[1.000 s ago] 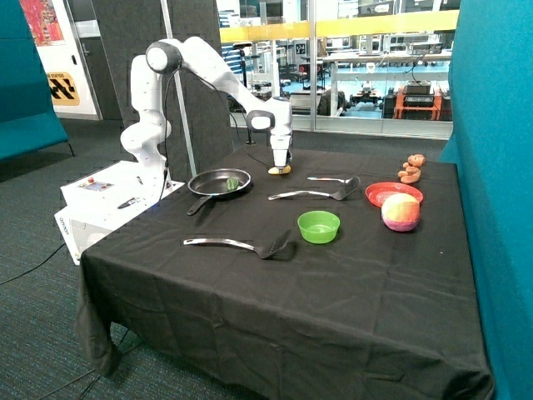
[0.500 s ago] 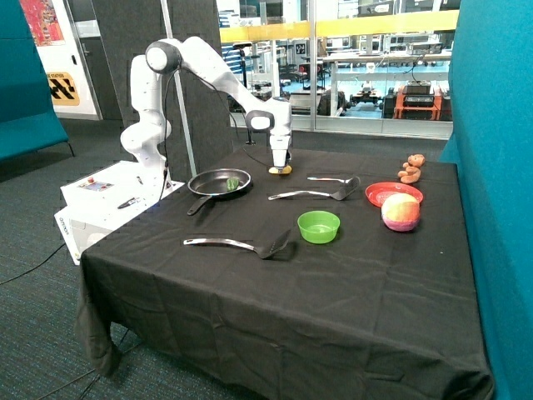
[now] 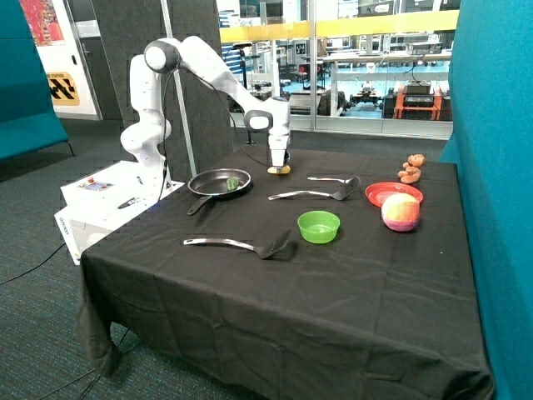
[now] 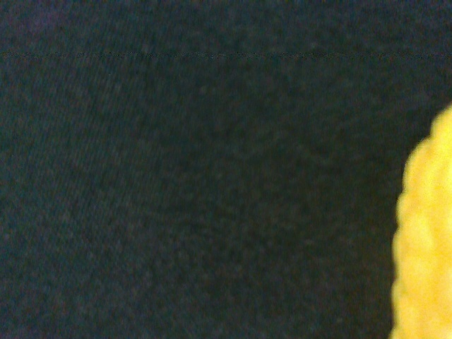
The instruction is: Cook the vegetables
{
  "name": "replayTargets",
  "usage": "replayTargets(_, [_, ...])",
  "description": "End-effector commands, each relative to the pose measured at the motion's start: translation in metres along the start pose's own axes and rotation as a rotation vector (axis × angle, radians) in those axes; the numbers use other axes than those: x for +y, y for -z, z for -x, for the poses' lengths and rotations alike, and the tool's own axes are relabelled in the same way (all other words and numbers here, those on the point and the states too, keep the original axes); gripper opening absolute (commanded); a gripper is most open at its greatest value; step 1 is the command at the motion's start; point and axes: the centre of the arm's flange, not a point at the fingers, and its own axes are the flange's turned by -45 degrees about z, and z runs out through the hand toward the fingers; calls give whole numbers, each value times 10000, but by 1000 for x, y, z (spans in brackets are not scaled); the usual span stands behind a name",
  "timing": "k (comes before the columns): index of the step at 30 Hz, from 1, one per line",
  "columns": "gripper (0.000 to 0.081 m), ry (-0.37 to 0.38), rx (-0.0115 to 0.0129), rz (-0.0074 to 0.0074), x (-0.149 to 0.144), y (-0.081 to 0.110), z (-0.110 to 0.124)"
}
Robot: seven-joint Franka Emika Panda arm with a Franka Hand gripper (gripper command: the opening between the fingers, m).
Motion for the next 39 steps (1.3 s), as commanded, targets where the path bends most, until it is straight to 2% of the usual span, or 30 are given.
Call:
replayTargets(1, [0, 109, 19, -57, 9, 26, 2])
replayTargets(11, [0, 17, 19, -57, 35, 76, 23])
replayTargets(18, [0, -223, 18, -57, 56, 102, 68])
replayTargets(24, [0, -443, 17, -57, 64, 113, 100])
replayTargets(39, [0, -688, 17, -58, 68, 115, 135])
